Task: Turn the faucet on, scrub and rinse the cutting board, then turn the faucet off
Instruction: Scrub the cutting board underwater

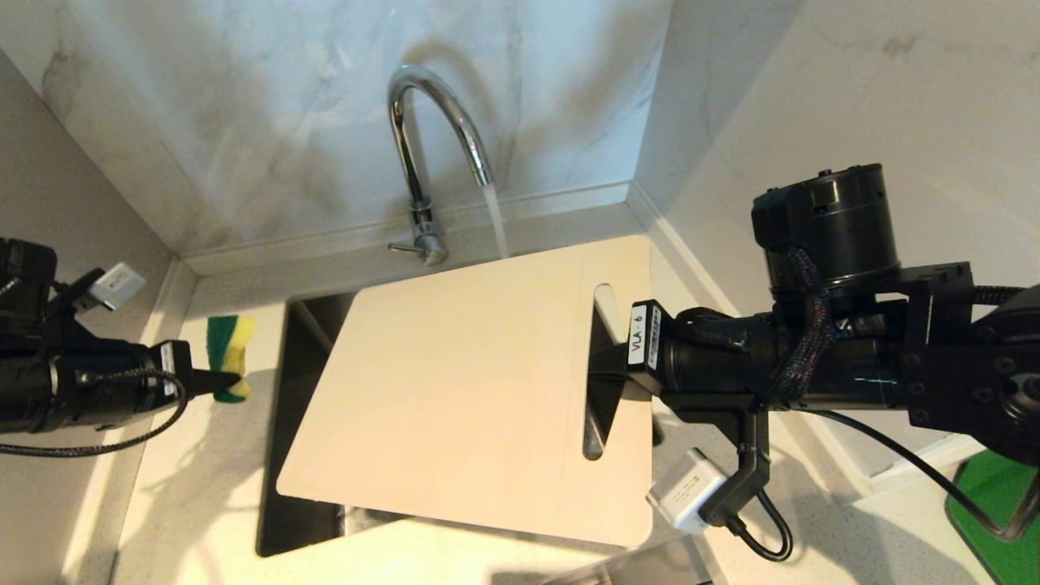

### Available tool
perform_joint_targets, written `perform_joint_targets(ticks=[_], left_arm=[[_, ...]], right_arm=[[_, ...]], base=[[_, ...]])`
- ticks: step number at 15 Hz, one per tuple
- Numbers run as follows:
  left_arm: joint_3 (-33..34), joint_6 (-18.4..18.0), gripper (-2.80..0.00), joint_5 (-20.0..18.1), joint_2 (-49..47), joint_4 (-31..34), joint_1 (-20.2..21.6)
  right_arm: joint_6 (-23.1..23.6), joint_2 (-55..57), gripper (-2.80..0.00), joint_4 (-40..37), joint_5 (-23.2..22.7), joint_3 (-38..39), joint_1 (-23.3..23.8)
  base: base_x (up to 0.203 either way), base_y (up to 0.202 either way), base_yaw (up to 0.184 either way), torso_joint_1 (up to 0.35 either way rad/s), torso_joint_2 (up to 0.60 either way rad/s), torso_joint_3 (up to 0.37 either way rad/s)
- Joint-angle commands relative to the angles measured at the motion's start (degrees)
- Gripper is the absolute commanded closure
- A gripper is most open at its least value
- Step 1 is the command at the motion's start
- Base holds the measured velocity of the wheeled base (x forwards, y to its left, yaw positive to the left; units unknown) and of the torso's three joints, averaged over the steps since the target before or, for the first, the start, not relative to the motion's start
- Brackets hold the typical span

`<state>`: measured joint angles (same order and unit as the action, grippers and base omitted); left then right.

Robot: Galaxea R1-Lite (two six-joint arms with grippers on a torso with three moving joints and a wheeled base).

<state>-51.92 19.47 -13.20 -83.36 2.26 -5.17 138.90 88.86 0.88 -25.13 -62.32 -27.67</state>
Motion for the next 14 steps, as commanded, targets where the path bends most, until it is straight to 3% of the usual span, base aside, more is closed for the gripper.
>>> perform_joint_targets(ticks=[1, 3, 6, 7, 11, 14], left_arm=[[-7.5, 3.1, 0.0, 0.4, 1.8, 6.1, -7.1], [-13.4, 7.2, 0.0, 2.9, 1.4, 10.3, -17.4], [-21.8, 11.5, 0.0, 11.3, -4.5, 12.8, -32.0], [-25.3, 12.6, 0.0, 13.6, -7.3, 13.2, -35.0], [-38.2, 15.6, 0.0, 16.2, -17.4, 17.7, -41.8], [-37.4, 16.2, 0.0, 16.6, -20.5, 18.4, -42.0]], right_arm=[[0.6, -0.8, 0.0, 0.0, -0.2, 0.2, 0.0], [-0.2, -2.2, 0.0, -0.5, -0.1, -0.1, 0.0], [-0.3, -4.0, 0.0, -2.5, 0.1, -0.1, -0.5], [-0.3, -4.6, 0.0, -2.9, 0.2, 0.1, -0.5], [-0.4, -5.9, 0.0, -3.0, 0.2, 1.5, -0.5], [-0.4, -6.2, 0.0, -2.9, 0.2, 2.4, -0.5]], base=[[0.0, 0.0, 0.0, 0.0, 0.0, 0.0], [0.0, 0.0, 0.0, 0.0, 0.0, 0.0], [0.0, 0.0, 0.0, 0.0, 0.0, 0.0], [0.0, 0.0, 0.0, 0.0, 0.0, 0.0], [0.0, 0.0, 0.0, 0.0, 0.0, 0.0], [0.0, 0.0, 0.0, 0.0, 0.0, 0.0]])
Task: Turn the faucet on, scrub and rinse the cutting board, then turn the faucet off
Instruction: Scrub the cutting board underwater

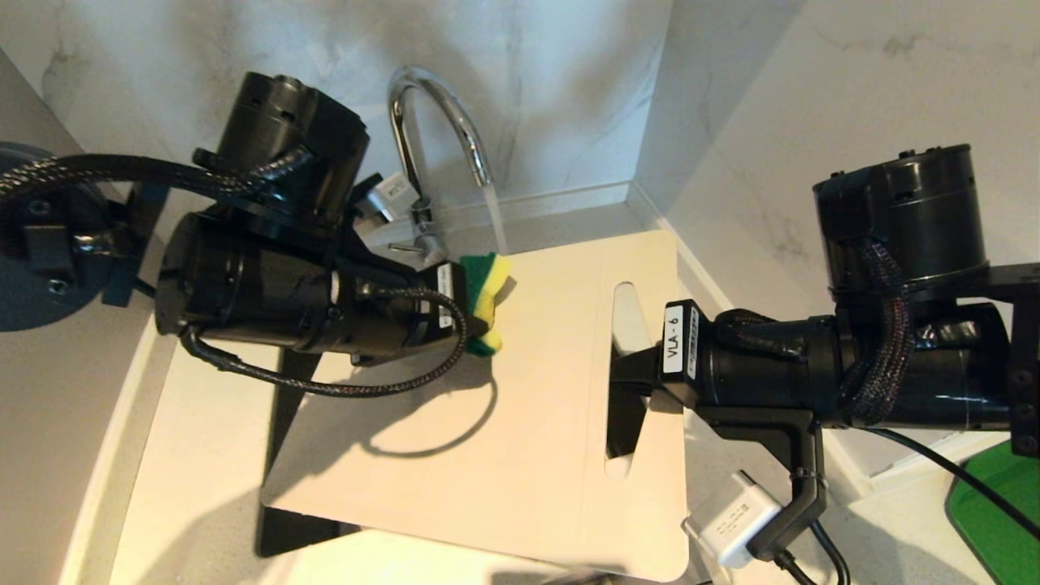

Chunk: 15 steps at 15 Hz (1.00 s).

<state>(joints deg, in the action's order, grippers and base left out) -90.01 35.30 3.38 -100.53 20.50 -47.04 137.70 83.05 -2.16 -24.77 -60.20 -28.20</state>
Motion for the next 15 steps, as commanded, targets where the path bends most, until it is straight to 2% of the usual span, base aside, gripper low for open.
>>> perform_joint_targets(ticks=[1, 5, 7, 11, 13, 15], left_arm=[[2.5, 0.4, 0.0, 0.1, -3.3, 0.2, 0.5], [12.9, 0.3, 0.0, -0.1, -1.6, -1.3, 4.2], [20.6, -0.6, 0.0, -0.2, -0.8, -5.7, 7.5], [36.1, -6.8, 0.0, -1.3, -0.7, -20.6, 20.8], [38.9, -10.4, 0.0, -4.0, -0.4, -24.4, 27.8], [39.4, -12.6, 0.0, -6.6, 1.8, -25.3, 32.9]], right_arm=[[0.8, -0.4, 0.0, 0.1, -0.2, 0.3, 0.0], [0.5, -1.4, 0.0, 0.5, -0.2, 2.7, 0.0], [0.5, -1.5, 0.0, 0.7, -0.1, 3.5, 0.0], [0.5, -1.4, 0.0, 0.8, -0.1, 3.6, 0.0], [0.5, -1.4, 0.0, 0.9, -0.1, 3.5, 0.0], [0.5, -1.4, 0.0, 0.9, -0.1, 3.6, 0.0]], base=[[0.0, 0.0, 0.0, 0.0, 0.0, 0.0], [0.0, 0.0, 0.0, 0.0, 0.0, 0.0], [0.0, 0.0, 0.0, 0.0, 0.0, 0.0], [0.0, 0.0, 0.0, 0.0, 0.0, 0.0], [0.0, 0.0, 0.0, 0.0, 0.0, 0.0], [0.0, 0.0, 0.0, 0.0, 0.0, 0.0]])
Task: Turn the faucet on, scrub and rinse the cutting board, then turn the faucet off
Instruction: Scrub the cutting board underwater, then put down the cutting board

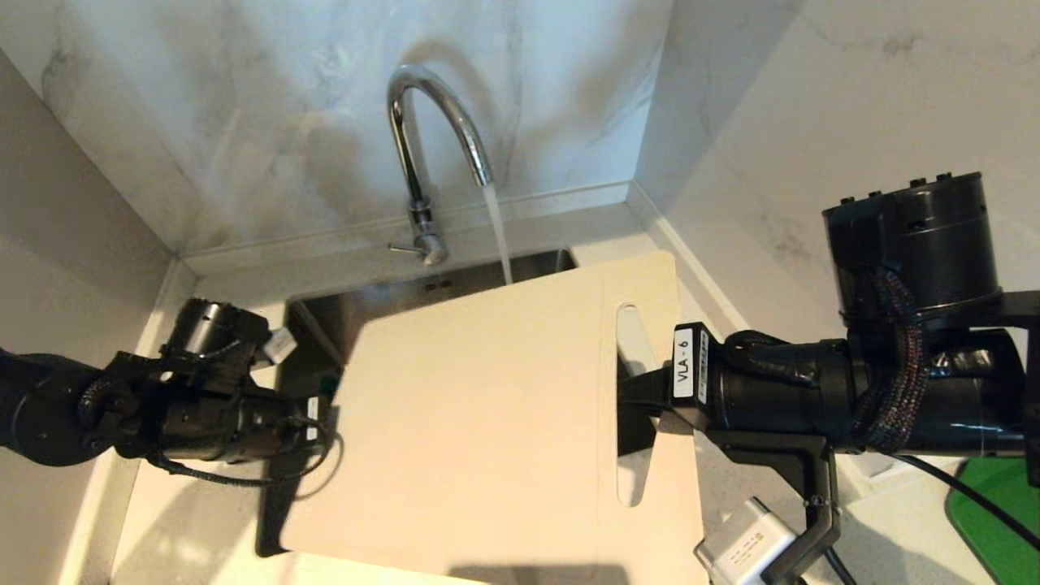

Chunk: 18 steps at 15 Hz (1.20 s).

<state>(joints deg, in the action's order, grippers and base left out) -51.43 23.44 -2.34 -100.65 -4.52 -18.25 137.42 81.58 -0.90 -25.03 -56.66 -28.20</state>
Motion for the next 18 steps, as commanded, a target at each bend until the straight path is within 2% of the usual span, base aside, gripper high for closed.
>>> perform_joint_targets(ticks=[1, 3, 6, 13, 15, 18], left_arm=[[0.7, -2.1, 0.0, -1.2, 3.2, -0.4, 5.4], [0.9, -4.3, 0.0, -1.2, 5.6, -0.4, 7.9], [-0.9, -5.6, 0.0, -1.1, 9.2, 1.2, 10.2], [-17.1, -6.1, 0.0, -1.0, 19.2, 21.4, 11.9], [-17.1, -7.6, 0.0, -0.9, 21.2, 24.3, 11.9], [-12.1, -11.3, 0.0, 0.2, 24.6, 25.1, 13.2]], right_arm=[[0.9, 0.2, 0.0, -0.3, 0.2, 0.2, 0.0], [0.9, -0.1, 0.0, -0.2, 0.2, 0.7, 0.1], [0.7, -0.6, 0.0, 1.5, 0.1, 1.7, 0.1], [-2.4, -3.2, 0.0, 8.0, 0.2, 7.0, 0.2], [-2.9, -3.8, 0.0, 8.1, 0.2, 6.7, 0.2], [-3.8, -6.1, 0.0, 8.1, 1.9, 7.0, 0.2]], base=[[0.0, 0.0, 0.0, 0.0, 0.0, 0.0], [0.0, 0.0, 0.0, 0.0, 0.0, 0.0], [0.0, 0.0, 0.0, 0.0, 0.0, 0.0], [0.0, 0.0, 0.0, 0.0, 0.0, 0.0], [0.0, 0.0, 0.0, 0.0, 0.0, 0.0], [0.0, 0.0, 0.0, 0.0, 0.0, 0.0]])
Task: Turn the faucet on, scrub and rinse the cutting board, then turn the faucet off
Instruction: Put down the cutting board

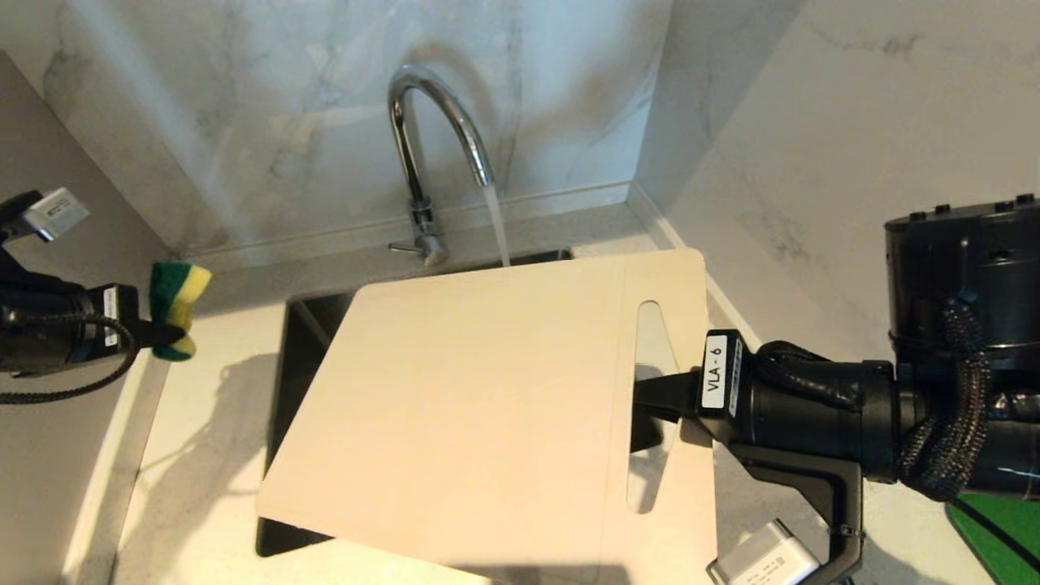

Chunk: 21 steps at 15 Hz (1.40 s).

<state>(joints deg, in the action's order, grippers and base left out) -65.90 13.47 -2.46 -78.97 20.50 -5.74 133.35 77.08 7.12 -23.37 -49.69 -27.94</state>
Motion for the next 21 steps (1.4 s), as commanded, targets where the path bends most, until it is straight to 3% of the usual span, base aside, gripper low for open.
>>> perform_joint_targets(ticks=[1, 8, 11, 16, 21], left_arm=[[4.2, -2.9, 0.0, 0.6, 4.2, 0.0, 1.6], [9.3, -6.0, 0.0, 2.0, 6.1, 0.2, 3.2], [9.4, -6.7, 0.0, 2.6, 5.8, 0.3, 3.3], [9.7, -6.1, 0.0, 2.5, 2.0, 0.3, 3.9], [9.9, -6.0, 0.0, 2.0, -1.1, -0.2, 6.0]], right_arm=[[-0.2, -2.7, 0.0, 0.0, 0.4, 0.1, 0.0], [-3.9, -12.0, 0.0, -0.2, 5.9, 3.4, 0.0], [-8.3, -15.4, 0.0, -0.1, 10.3, 6.8, 0.0], [-13.9, -16.2, 0.0, 0.4, 11.8, 8.1, 0.2], [-20.2, -18.1, 0.0, 10.5, 15.2, 14.1, 0.2]], base=[[0.0, 0.0, 0.0, 0.0, 0.0, 0.0], [0.0, 0.0, 0.0, 0.0, 0.0, 0.0], [0.0, 0.0, 0.0, 0.0, 0.0, 0.0], [0.0, 0.0, 0.0, 0.0, 0.0, 0.0], [0.0, 0.0, 0.0, 0.0, 0.0, 0.0]])
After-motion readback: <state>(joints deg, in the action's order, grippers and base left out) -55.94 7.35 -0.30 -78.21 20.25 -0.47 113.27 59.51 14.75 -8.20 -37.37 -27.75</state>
